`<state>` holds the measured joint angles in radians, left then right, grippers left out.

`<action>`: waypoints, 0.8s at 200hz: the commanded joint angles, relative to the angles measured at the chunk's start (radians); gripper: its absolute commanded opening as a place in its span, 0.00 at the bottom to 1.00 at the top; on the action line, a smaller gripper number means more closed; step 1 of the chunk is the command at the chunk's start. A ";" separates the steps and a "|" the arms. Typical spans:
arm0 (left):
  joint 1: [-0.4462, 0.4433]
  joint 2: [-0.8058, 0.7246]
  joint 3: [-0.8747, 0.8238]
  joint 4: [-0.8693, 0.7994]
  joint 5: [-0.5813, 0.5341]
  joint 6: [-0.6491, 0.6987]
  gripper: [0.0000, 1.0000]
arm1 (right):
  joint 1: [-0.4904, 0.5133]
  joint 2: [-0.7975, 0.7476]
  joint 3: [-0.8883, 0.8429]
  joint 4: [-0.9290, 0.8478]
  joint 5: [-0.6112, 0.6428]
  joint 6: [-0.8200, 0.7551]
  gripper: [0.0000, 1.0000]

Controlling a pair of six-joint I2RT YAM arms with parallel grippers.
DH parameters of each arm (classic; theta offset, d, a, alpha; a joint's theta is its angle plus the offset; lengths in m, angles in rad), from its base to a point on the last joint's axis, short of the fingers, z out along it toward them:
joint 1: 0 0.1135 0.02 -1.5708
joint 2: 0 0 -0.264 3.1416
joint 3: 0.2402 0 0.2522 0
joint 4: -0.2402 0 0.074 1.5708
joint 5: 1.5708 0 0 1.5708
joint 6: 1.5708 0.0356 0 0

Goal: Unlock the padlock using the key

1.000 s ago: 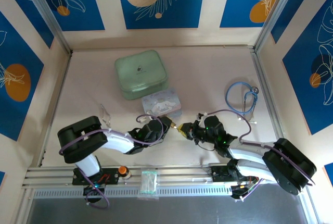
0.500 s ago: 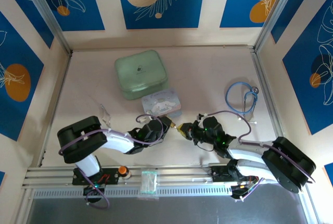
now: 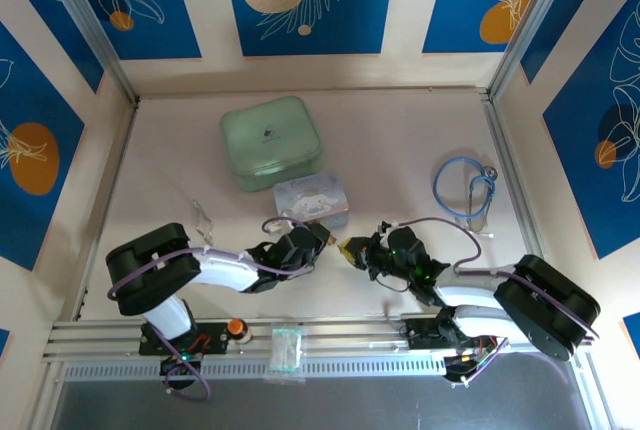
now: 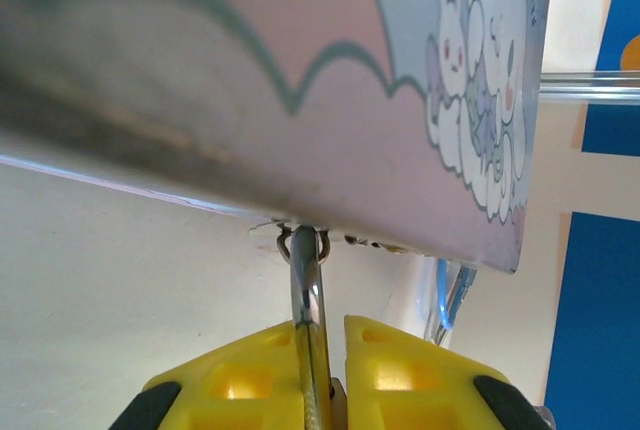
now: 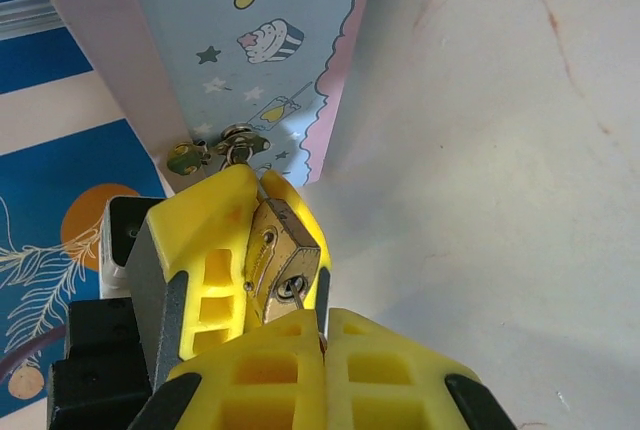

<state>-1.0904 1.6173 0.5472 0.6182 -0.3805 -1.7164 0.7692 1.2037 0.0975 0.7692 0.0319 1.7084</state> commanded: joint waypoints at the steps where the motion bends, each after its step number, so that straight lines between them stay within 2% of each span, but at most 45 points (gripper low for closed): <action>1: -0.022 -0.030 0.066 0.041 0.059 0.034 0.12 | 0.024 0.032 -0.007 0.148 0.062 0.117 0.00; 39: -0.025 -0.032 0.069 0.078 0.081 0.038 0.11 | 0.022 0.048 0.011 0.180 0.071 0.154 0.00; 58: -0.025 -0.039 0.062 0.091 0.084 0.033 0.06 | 0.005 0.090 0.010 0.251 0.046 0.192 0.00; 110: -0.023 -0.082 0.054 0.115 0.100 0.022 0.00 | -0.051 0.347 0.028 0.525 -0.059 0.197 0.00; 139: -0.019 -0.099 0.029 0.146 0.101 0.011 0.00 | -0.054 0.479 0.056 0.632 -0.111 0.183 0.00; 160: -0.012 -0.113 0.017 0.144 0.103 0.014 0.00 | -0.080 0.515 0.081 0.633 -0.192 0.149 0.00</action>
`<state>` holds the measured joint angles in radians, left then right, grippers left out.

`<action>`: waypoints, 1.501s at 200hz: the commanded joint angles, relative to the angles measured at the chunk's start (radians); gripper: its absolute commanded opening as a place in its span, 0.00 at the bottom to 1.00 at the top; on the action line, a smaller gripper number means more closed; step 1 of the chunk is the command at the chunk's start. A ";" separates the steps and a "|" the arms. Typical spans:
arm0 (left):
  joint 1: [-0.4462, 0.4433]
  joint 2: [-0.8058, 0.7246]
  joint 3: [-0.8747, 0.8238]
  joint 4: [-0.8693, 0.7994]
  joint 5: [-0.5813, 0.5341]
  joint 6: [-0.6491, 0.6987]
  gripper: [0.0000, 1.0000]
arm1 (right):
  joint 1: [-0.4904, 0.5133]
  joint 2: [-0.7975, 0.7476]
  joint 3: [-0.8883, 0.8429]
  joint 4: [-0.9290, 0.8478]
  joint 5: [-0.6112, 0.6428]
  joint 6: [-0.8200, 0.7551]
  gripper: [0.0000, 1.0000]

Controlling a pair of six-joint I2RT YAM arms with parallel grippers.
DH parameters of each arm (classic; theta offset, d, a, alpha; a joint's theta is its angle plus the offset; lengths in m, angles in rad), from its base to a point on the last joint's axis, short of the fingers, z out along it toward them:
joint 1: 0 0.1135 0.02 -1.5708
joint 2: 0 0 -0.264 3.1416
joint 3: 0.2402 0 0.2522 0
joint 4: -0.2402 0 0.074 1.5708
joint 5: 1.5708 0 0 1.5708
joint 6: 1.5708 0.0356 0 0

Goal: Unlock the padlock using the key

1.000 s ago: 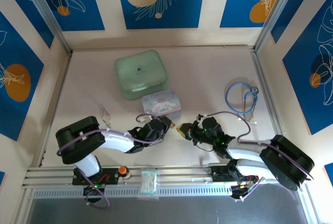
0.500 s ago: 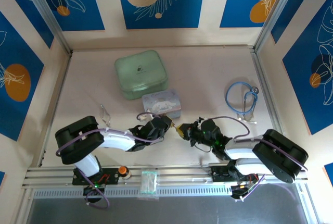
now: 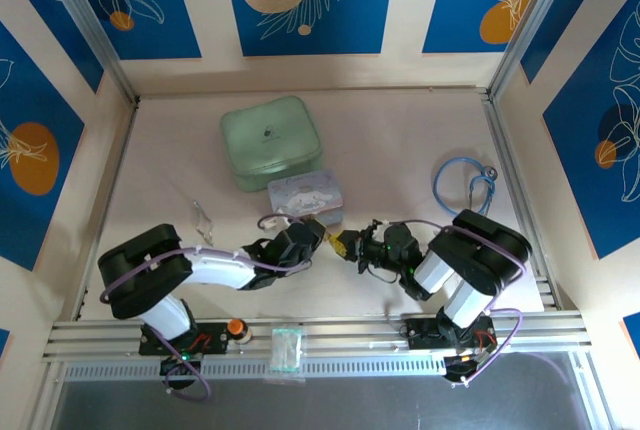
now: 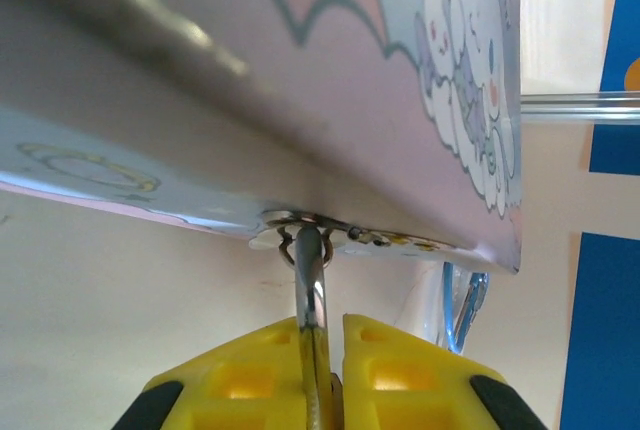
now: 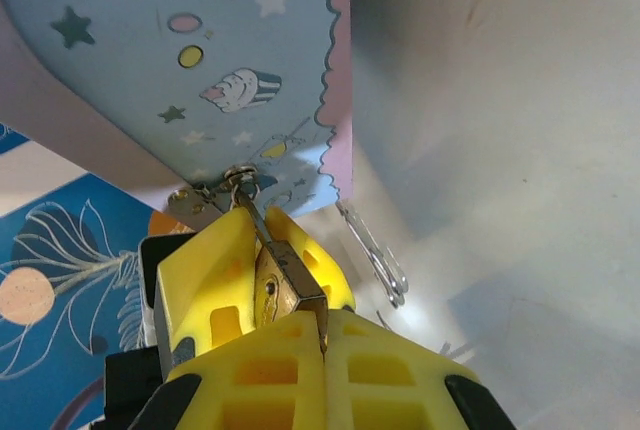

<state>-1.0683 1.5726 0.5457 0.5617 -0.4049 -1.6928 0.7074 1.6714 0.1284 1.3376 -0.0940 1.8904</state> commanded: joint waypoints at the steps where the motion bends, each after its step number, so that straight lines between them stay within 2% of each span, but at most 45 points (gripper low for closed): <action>1: -0.033 -0.070 0.019 0.198 0.127 -0.010 0.00 | -0.018 0.048 0.050 0.065 -0.067 -0.034 0.00; 27: -0.030 -0.068 0.021 0.214 0.150 0.004 0.00 | -0.023 0.085 0.070 0.050 -0.094 -0.052 0.00; 53: -0.030 -0.066 0.064 0.148 0.211 0.028 0.00 | -0.006 0.139 0.106 0.065 -0.103 -0.047 0.00; 90: -0.028 -0.038 0.053 0.176 0.239 0.007 0.00 | 0.003 0.106 0.102 0.045 -0.061 -0.056 0.00; 109: -0.028 -0.024 0.050 0.189 0.240 0.001 0.00 | -0.003 0.077 0.100 -0.005 -0.070 -0.069 0.17; 118: -0.027 -0.023 0.049 0.179 0.232 0.001 0.00 | -0.002 0.065 0.095 -0.029 -0.065 -0.078 0.22; 164: -0.004 -0.067 0.038 0.066 0.178 0.040 0.00 | 0.004 -0.047 0.038 -0.177 -0.022 -0.112 0.22; 198: 0.024 -0.088 0.020 0.024 0.155 0.049 0.00 | 0.029 -0.180 0.016 -0.334 0.020 -0.150 0.12; 207: 0.027 -0.091 0.020 0.019 0.152 0.054 0.00 | 0.036 -0.228 0.014 -0.399 0.032 -0.165 0.10; 220: 0.029 -0.092 0.020 0.012 0.149 0.060 0.00 | 0.046 -0.306 0.016 -0.498 0.055 -0.187 0.03; 238: 0.028 -0.091 0.025 0.013 0.157 0.062 0.00 | 0.059 -0.421 0.036 -0.661 0.091 -0.229 0.00; 261: 0.026 -0.086 0.040 0.021 0.186 0.061 0.00 | 0.067 -0.525 0.070 -0.802 0.135 -0.276 0.00; 289: 0.015 -0.093 0.058 0.021 0.211 0.059 0.00 | 0.066 -0.523 0.102 -0.819 0.132 -0.293 0.00; 300: 0.013 -0.095 0.058 0.024 0.214 0.059 0.00 | 0.067 -0.491 0.114 -0.791 0.114 -0.298 0.11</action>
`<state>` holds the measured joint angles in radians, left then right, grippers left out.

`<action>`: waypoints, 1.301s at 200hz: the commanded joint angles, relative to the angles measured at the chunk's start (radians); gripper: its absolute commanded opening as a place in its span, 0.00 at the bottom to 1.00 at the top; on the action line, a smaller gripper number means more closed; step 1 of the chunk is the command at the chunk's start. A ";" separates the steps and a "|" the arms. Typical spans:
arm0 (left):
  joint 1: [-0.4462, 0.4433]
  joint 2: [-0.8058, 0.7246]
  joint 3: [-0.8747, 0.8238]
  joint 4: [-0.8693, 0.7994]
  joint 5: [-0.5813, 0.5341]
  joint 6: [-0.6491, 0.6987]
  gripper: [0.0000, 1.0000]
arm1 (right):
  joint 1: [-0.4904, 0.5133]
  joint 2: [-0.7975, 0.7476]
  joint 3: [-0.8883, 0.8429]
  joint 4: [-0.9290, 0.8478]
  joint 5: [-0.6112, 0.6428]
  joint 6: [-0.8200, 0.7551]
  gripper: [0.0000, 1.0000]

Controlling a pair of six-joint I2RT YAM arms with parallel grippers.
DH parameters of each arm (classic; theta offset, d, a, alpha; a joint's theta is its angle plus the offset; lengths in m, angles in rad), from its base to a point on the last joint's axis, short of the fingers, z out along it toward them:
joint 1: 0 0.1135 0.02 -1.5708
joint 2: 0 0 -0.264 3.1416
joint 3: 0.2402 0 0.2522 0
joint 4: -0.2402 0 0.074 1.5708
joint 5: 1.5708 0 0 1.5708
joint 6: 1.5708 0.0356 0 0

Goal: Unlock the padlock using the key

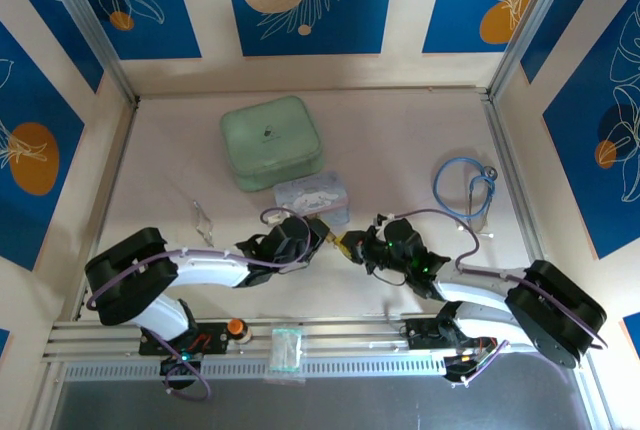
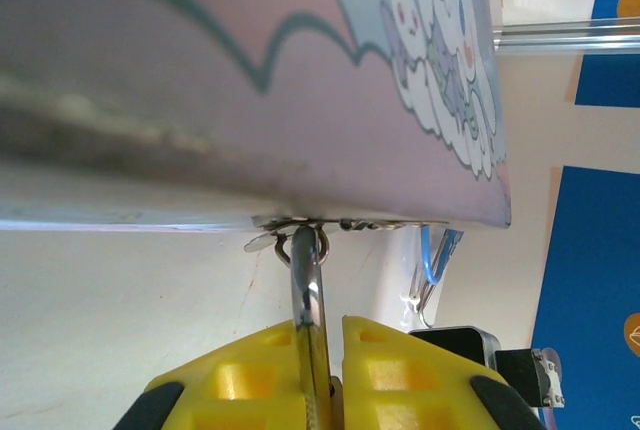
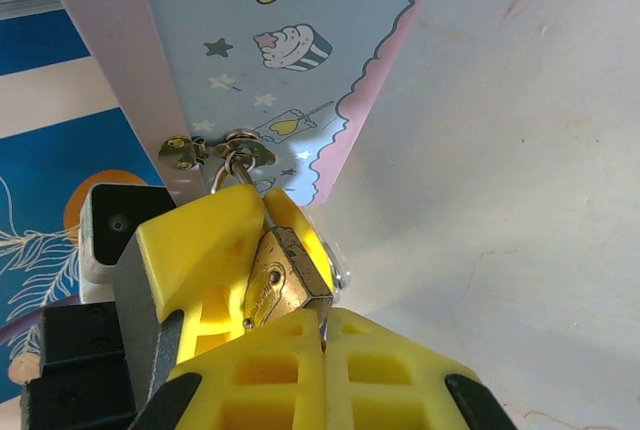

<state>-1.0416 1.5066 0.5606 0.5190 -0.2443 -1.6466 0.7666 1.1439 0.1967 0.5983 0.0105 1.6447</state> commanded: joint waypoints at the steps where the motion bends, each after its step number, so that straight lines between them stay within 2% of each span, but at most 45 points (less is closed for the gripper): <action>1: -0.013 -0.029 0.044 0.069 0.054 0.013 0.00 | 0.008 0.039 0.046 -0.048 0.008 -0.053 0.12; 17: -0.014 -0.037 0.037 0.061 0.048 0.014 0.00 | 0.011 0.074 0.039 0.009 -0.004 -0.063 0.25; 30: -0.012 -0.046 0.024 0.046 0.032 0.014 0.00 | 0.013 0.058 0.028 -0.011 0.014 -0.077 0.27; 50: -0.010 -0.054 0.003 0.033 0.017 0.011 0.00 | 0.010 -0.045 0.025 -0.177 0.059 -0.127 0.29; 63: -0.005 -0.052 -0.004 0.027 0.017 0.013 0.00 | 0.004 -0.134 0.035 -0.321 0.091 -0.173 0.37; 78: -0.003 -0.048 -0.009 0.018 0.017 0.014 0.00 | -0.021 -0.224 0.045 -0.466 0.097 -0.254 0.52; 103: 0.000 -0.049 -0.012 0.007 0.018 0.030 0.00 | -0.077 -0.316 0.083 -0.649 0.083 -0.480 0.84; 112: 0.000 -0.055 -0.007 -0.010 0.016 0.044 0.00 | -0.080 -0.329 0.125 -0.737 0.108 -0.582 1.00; 134: 0.003 -0.068 -0.004 -0.037 0.018 0.072 0.00 | -0.059 -0.322 0.244 -0.927 0.236 -0.838 0.99; 165: 0.012 -0.079 -0.001 -0.070 0.040 0.105 0.00 | -0.021 -0.308 0.303 -0.943 0.307 -1.162 1.00; 175: 0.015 -0.083 -0.001 -0.078 0.049 0.113 0.00 | -0.008 -0.307 0.301 -0.908 0.308 -1.233 0.91; 185: 0.019 -0.087 -0.004 -0.083 0.060 0.123 0.00 | -0.006 -0.307 0.288 -0.853 0.254 -1.307 0.82; 213: 0.030 -0.099 -0.004 -0.094 0.099 0.146 0.00 | 0.044 -0.260 0.272 -0.733 0.165 -1.394 0.77; 239: 0.034 -0.122 -0.006 -0.115 0.108 0.168 0.00 | 0.162 -0.190 0.277 -0.678 0.226 -1.495 0.72; 260: 0.039 -0.131 -0.015 -0.106 0.115 0.168 0.00 | 0.201 -0.136 0.280 -0.646 0.234 -1.531 0.65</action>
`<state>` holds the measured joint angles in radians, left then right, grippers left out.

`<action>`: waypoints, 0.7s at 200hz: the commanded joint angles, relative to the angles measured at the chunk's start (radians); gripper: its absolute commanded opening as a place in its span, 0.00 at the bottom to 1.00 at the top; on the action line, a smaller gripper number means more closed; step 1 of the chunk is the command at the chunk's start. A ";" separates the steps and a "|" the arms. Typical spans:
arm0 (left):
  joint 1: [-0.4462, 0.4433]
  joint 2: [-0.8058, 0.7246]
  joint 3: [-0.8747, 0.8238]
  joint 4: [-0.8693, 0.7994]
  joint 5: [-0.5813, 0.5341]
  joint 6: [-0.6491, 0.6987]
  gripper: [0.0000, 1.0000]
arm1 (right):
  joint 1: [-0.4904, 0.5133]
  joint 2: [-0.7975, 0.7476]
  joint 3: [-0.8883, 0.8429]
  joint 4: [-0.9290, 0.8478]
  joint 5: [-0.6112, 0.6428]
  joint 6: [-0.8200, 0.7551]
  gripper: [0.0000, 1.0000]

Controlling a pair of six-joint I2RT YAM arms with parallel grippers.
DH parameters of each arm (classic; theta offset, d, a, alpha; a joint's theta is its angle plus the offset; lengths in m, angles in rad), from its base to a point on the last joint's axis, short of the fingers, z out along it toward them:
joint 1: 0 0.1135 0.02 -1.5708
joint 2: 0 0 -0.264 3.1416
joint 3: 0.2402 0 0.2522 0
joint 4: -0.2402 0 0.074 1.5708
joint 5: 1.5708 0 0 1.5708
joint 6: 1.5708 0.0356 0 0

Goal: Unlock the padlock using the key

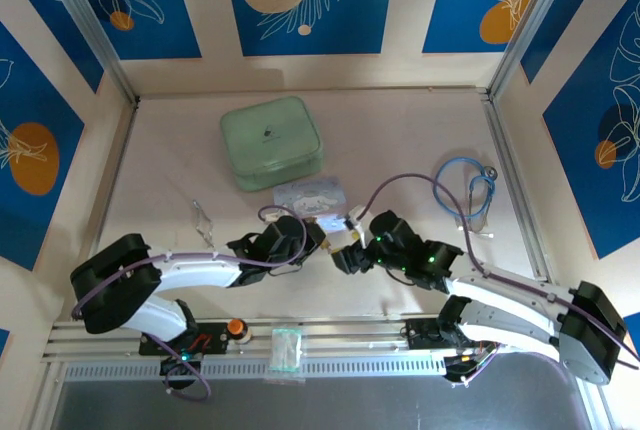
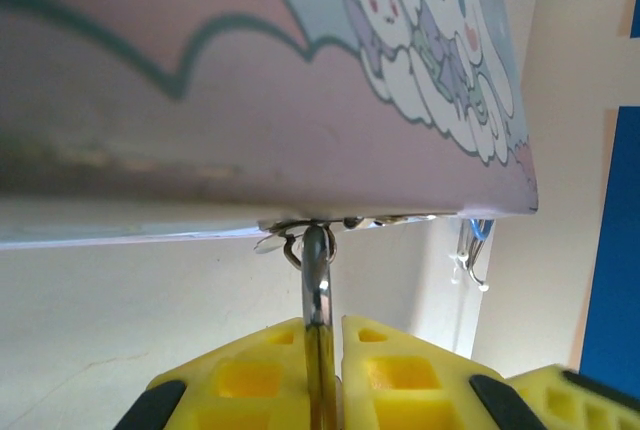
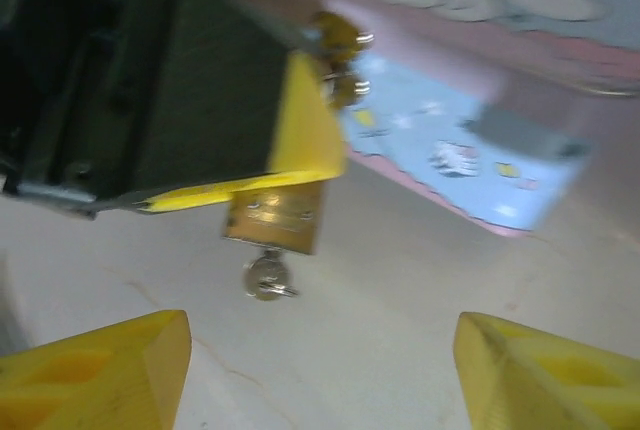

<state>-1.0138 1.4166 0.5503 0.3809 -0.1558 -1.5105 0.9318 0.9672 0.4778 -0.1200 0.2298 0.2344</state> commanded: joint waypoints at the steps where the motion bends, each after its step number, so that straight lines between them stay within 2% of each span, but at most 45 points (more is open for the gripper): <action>1: 0.012 -0.042 -0.005 0.034 0.027 0.032 0.00 | 0.038 0.041 0.000 0.073 0.014 -0.121 0.65; 26: 0.017 -0.054 -0.015 0.039 0.029 0.030 0.00 | 0.050 0.056 -0.020 0.133 0.007 -0.122 0.54; 74: 0.021 -0.059 -0.015 0.041 0.032 0.028 0.00 | 0.082 0.100 -0.020 0.179 -0.014 -0.143 0.42; 119: 0.020 -0.061 -0.021 0.047 0.032 0.021 0.00 | 0.106 0.146 -0.010 0.168 0.031 -0.150 0.37; 140: 0.020 -0.063 -0.020 0.050 0.037 0.018 0.00 | 0.115 0.160 -0.010 0.188 0.059 -0.151 0.31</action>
<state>-1.0016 1.3884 0.5316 0.3805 -0.1314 -1.5085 1.0332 1.1156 0.4679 0.0368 0.2478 0.1009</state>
